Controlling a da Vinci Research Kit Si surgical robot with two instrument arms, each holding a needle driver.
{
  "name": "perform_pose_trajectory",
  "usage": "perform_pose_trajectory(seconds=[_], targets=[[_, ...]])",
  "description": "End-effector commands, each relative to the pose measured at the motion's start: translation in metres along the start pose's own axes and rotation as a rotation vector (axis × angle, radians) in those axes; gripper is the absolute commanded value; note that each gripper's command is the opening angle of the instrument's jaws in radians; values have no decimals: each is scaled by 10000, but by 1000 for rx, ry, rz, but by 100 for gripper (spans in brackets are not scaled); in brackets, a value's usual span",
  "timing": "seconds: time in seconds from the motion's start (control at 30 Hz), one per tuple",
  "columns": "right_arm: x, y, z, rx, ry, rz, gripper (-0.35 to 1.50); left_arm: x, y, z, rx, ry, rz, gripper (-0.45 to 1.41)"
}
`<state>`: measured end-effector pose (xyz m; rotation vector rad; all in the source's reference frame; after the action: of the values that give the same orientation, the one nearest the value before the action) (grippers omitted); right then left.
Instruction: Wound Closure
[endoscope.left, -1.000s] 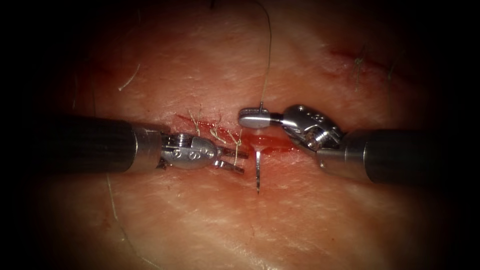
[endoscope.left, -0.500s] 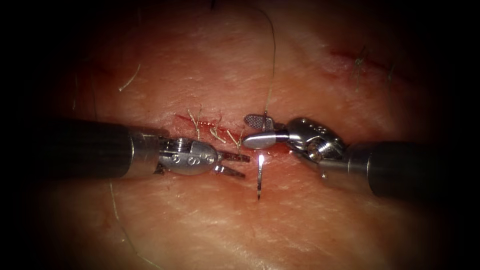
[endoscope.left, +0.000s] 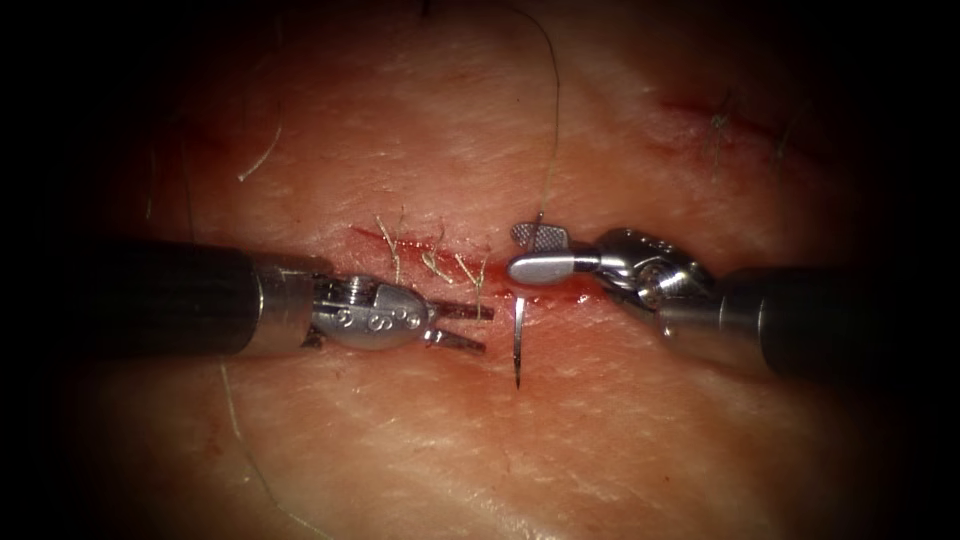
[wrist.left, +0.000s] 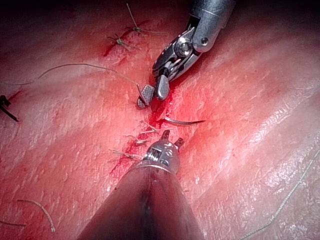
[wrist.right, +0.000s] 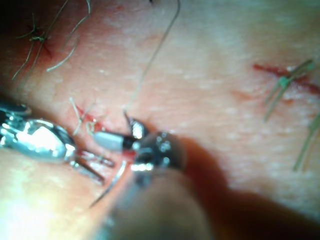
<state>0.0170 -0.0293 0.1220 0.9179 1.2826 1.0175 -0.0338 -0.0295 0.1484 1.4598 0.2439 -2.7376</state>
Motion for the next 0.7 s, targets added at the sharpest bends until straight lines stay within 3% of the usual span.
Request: perform_pose_trajectory(seconds=[0.03, 0.3, 0.4, 0.57, 0.7], targets=[[2, 10, -4, -19, -25, -38, 136, -2, 2, 9, -1, 0, 0, 31], [28, 22, -30, -170, -77, -211, 145, -1, 1, 12, 2, -1, 40, 41], [30, 21, -35, -216, -91, -247, 146, 0, 0, 14, 8, -2, 86, 59], [24, 17, -39, -202, -105, -245, 145, 4, 2, 18, 17, -6, 129, 86], [24, 18, -46, -190, -92, -246, 141, 13, 9, 23, 11, -2, 140, 94]])
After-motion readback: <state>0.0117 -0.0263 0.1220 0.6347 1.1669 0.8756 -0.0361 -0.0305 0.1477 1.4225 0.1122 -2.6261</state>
